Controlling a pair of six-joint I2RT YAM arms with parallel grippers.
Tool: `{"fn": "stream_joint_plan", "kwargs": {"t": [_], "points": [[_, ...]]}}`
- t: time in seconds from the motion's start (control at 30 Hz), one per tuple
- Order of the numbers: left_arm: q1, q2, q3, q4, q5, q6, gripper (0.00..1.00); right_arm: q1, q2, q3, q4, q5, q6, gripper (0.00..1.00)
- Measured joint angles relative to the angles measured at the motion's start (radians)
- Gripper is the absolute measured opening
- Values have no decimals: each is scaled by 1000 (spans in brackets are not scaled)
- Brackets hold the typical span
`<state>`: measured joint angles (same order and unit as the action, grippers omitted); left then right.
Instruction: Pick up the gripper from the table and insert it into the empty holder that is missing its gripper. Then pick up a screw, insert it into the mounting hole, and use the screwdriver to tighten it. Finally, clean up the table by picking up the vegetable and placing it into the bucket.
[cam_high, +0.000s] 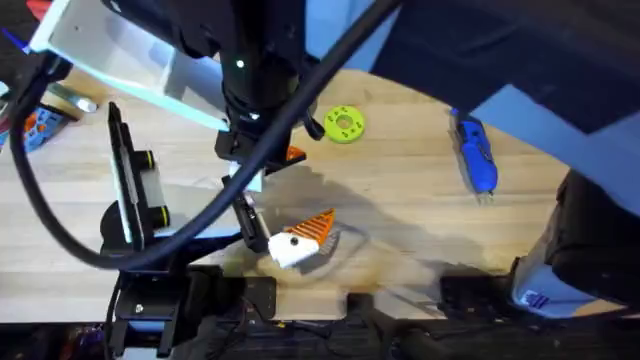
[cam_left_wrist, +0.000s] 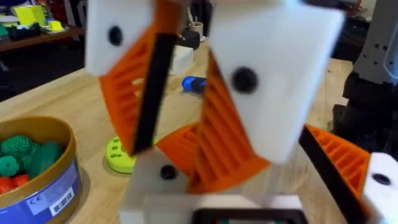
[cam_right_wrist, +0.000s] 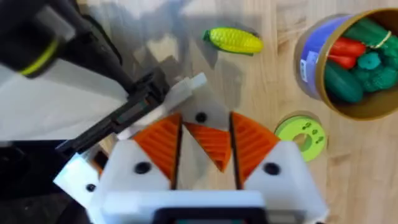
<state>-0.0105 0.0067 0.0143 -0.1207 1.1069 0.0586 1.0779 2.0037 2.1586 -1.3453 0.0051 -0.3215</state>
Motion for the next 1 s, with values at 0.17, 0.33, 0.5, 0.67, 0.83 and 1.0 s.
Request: {"fn": "stream_joint_plan", "kwargs": {"t": [0.17,0.33,0.5,0.67,0.83,1.0], "points": [[0,0,0,0,0,2,986,-6,0,-2,-2,10,-1,715],[0,0,0,0,0,5,986,-10,0,-2,-5,14,-1,777],[0,0,0,0,4,9,986,-11,-4,-2,-10,22,0,858],[0,0,0,0,4,13,986,-11,-51,4,-51,16,4,905],[0,0,0,0,4,13,986,-43,-120,21,-63,12,42,907],[0,0,0,0,4,13,986,-110,-185,31,-67,11,123,908]]}}
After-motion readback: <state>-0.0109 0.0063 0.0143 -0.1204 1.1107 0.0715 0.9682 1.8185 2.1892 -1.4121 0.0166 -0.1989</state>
